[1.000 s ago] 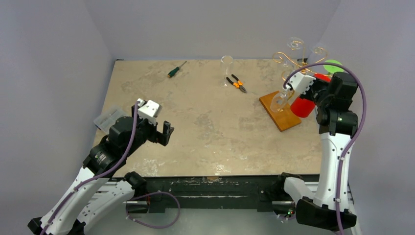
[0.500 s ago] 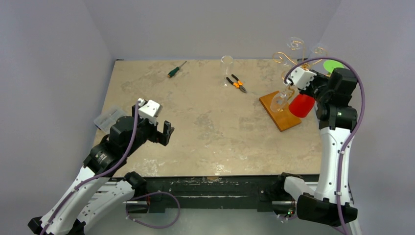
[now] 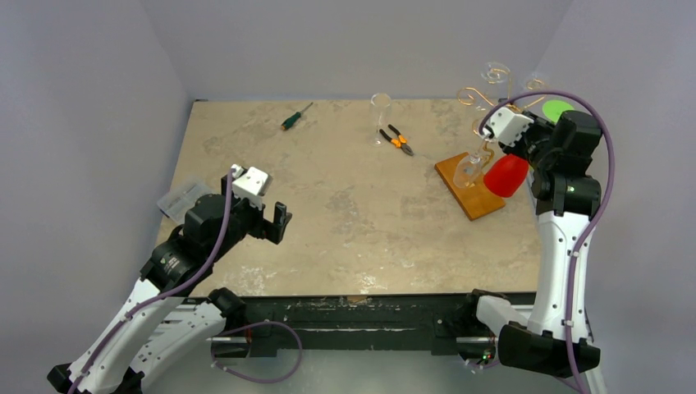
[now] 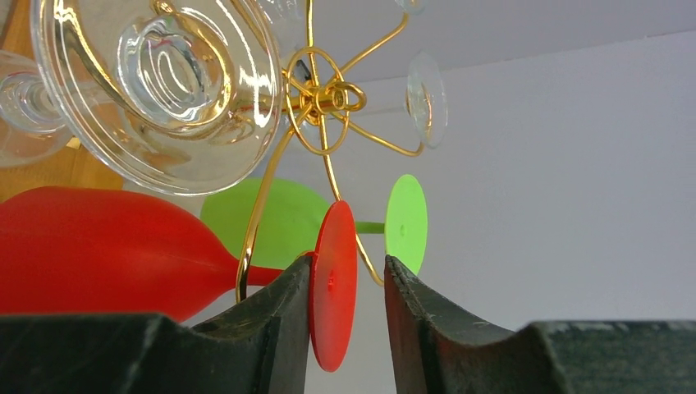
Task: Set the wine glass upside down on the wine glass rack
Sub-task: Turn the wine glass upside down at the wine rack.
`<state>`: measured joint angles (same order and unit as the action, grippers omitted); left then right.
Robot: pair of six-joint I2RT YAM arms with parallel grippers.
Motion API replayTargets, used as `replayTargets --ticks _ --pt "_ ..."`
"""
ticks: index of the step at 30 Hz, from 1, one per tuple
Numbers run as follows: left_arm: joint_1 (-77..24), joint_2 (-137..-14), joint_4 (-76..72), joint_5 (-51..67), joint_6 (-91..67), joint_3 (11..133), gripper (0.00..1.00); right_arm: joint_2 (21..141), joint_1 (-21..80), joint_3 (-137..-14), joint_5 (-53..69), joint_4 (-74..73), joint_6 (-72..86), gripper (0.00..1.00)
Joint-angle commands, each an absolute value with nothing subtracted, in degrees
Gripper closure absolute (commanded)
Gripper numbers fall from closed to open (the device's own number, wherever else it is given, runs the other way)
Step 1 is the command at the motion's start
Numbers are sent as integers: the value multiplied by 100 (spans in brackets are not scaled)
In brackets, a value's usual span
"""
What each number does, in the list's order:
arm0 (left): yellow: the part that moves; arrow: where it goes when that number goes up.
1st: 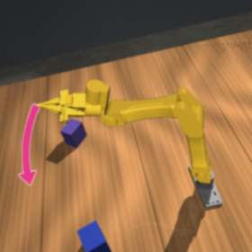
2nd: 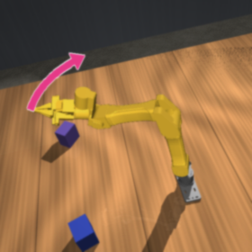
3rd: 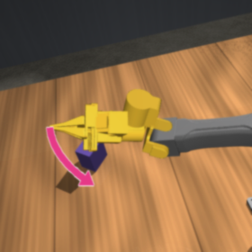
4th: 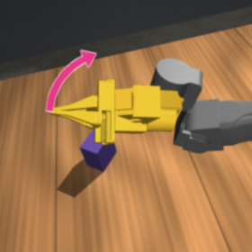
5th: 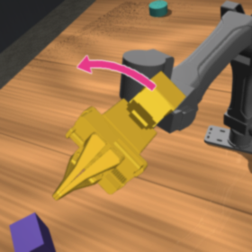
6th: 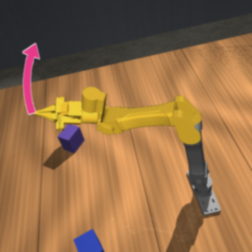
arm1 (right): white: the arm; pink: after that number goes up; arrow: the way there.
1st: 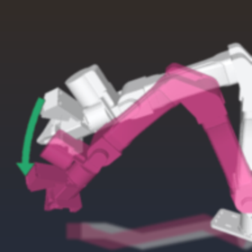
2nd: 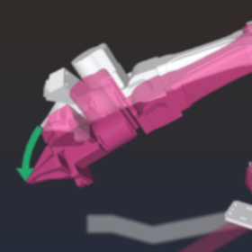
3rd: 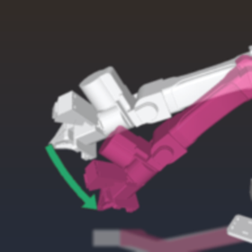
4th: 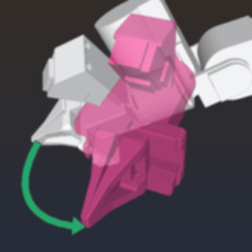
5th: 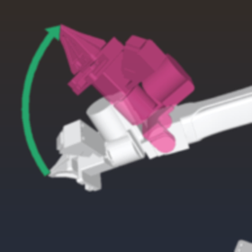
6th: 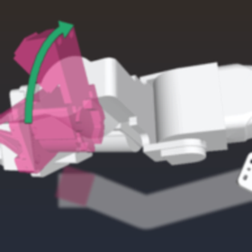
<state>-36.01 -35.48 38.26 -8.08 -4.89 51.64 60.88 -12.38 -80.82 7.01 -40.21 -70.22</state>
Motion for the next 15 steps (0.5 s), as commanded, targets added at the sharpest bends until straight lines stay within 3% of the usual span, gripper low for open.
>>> replayTargets --ticks 1,15 --pt "-3551 -3560 3582 -749 -439 5144 0 6136 -1235 -8378 809 -3767 -6814 65" --pt "-3542 -3568 3583 -747 -439 5147 0 6318 -1237 -8646 1090 -3602 -6333 63"
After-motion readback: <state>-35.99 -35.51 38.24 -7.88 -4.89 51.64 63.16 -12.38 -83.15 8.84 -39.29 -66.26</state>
